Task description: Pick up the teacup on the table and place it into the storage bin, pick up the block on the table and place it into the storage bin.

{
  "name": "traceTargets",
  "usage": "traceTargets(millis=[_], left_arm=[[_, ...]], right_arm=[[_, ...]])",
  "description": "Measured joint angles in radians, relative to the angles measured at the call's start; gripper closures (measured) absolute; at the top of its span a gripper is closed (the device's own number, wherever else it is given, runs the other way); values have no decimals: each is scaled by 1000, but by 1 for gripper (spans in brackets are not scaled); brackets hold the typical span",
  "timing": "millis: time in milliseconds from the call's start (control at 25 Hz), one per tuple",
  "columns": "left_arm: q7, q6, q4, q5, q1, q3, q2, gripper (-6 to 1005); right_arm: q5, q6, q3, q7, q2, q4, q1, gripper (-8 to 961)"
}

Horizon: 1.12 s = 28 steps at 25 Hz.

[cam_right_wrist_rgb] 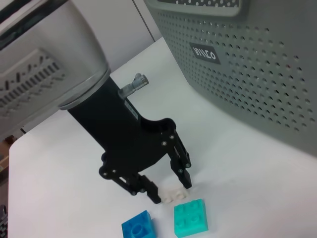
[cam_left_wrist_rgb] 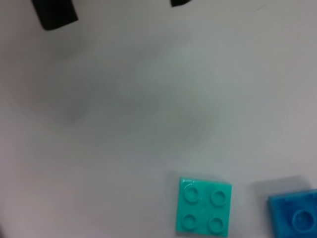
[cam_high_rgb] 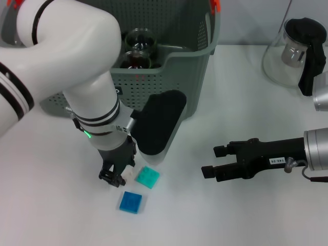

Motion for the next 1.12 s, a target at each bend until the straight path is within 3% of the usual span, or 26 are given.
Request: traceTargets(millis=[480, 800, 880, 960, 1120], left_arm=[[1, 5, -4, 2, -3, -2, -1, 583], [-31, 64, 64, 4, 1, -53, 1, 555], [-45, 102, 102, 5, 5, -100, 3, 547], [-50, 169, 166, -3, 13, -205, 3, 540], [-52, 348, 313, -98, 19, -496, 3, 526]], right_arm=[[0, 2, 0, -2, 0, 0, -2, 38], [0, 2, 0, -3, -2, 0, -2, 38], [0, 0, 0, -3, -2, 0, -2, 38], [0, -1, 0, -4, -4, 0, -3, 38], [0, -3, -2, -8, -7, 0, -1, 38]])
